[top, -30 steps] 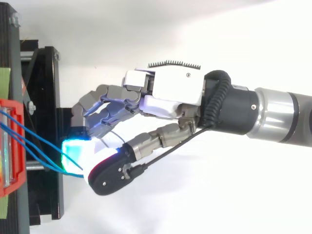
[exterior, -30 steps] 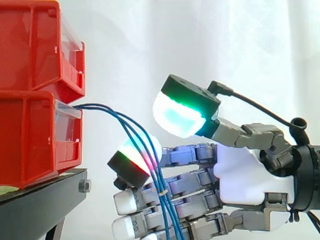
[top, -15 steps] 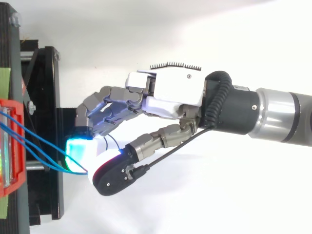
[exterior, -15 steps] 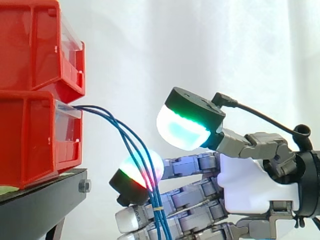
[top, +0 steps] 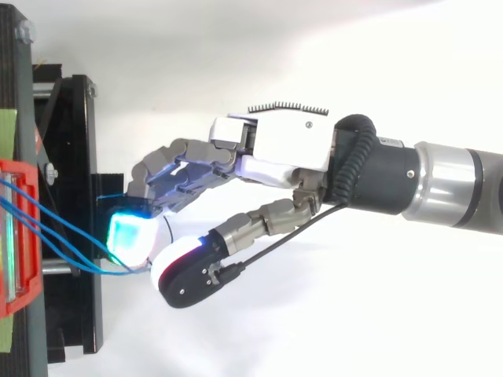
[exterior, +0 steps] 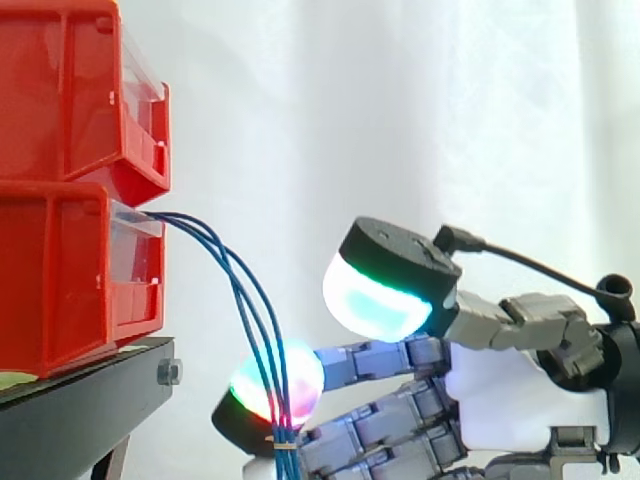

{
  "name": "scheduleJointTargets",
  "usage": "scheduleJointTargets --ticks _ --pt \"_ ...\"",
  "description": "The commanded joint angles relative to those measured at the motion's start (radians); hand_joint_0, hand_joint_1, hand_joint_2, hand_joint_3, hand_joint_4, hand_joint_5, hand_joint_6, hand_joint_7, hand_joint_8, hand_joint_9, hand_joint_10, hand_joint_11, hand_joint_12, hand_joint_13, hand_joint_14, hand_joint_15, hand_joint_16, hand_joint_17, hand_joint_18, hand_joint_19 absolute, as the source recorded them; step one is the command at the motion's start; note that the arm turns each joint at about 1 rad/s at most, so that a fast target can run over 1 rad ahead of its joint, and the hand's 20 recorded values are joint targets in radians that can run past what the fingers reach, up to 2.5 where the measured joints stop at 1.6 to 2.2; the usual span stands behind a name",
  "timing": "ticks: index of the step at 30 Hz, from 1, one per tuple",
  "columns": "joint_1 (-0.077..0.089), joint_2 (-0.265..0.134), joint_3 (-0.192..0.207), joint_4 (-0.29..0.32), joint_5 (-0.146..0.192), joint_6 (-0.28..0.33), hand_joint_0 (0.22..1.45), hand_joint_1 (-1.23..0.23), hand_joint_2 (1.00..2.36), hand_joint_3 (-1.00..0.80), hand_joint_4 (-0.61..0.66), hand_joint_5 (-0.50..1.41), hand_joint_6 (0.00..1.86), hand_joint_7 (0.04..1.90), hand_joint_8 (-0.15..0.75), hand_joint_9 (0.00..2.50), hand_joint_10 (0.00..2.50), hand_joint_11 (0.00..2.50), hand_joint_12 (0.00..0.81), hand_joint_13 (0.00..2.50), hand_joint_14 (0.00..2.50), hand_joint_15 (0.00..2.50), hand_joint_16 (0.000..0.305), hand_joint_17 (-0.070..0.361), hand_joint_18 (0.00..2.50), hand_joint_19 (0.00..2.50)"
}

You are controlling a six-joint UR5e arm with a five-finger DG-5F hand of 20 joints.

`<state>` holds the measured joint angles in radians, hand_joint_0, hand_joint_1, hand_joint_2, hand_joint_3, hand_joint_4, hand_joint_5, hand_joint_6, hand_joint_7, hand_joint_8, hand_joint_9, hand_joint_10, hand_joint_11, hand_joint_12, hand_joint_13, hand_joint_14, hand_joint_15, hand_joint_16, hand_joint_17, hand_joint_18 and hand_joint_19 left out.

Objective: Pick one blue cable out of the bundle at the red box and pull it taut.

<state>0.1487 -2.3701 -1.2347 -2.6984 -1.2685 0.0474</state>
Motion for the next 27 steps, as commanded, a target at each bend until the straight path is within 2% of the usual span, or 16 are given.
scheduleJointTargets --ticks 1,5,11,17,24,25,27 --pt "0.000 0.000 -0.022 0.031 0.023 -0.035 0.49 -0.73 1.00 -0.50 0.19 -0.17 0.69 0.90 0.323 0.56 0.01 0.57 0.423 0.54 0.01 0.29 0.056 0.126 0.50 0.31" --pt "0.002 -0.006 -0.025 0.088 0.067 -0.072 0.50 -0.72 1.00 -0.50 0.18 -0.16 0.67 0.93 0.323 0.57 0.01 0.56 0.421 0.54 0.01 0.29 0.055 0.125 0.50 0.32" --pt "0.008 -0.026 -0.025 0.143 0.077 -0.132 0.50 -0.71 1.00 -0.50 0.18 -0.16 0.66 0.96 0.325 0.58 0.01 0.55 0.420 0.54 0.01 0.29 0.055 0.124 0.51 0.31" --pt "0.017 -0.057 -0.025 0.255 0.083 -0.162 0.50 -0.71 1.00 -0.50 0.19 -0.15 0.64 0.99 0.328 0.59 0.01 0.56 0.419 0.54 0.01 0.29 0.055 0.123 0.51 0.32" --pt "0.032 -0.057 -0.025 0.258 0.095 -0.202 0.50 -0.70 1.00 -0.50 0.19 -0.14 0.62 1.02 0.329 0.60 0.01 0.56 0.420 0.56 0.01 0.29 0.055 0.123 0.51 0.32" --pt "0.037 -0.072 -0.025 0.258 0.103 -0.208 0.50 -0.70 1.00 -0.50 0.19 -0.14 0.62 1.03 0.327 0.61 0.01 0.55 0.419 0.56 0.01 0.29 0.055 0.123 0.52 0.32" --pt "0.040 -0.077 -0.025 0.258 0.101 -0.212 0.50 -0.70 1.00 -0.50 0.19 -0.14 0.62 1.03 0.329 0.62 0.01 0.56 0.417 0.57 0.01 0.29 0.054 0.123 0.52 0.32"
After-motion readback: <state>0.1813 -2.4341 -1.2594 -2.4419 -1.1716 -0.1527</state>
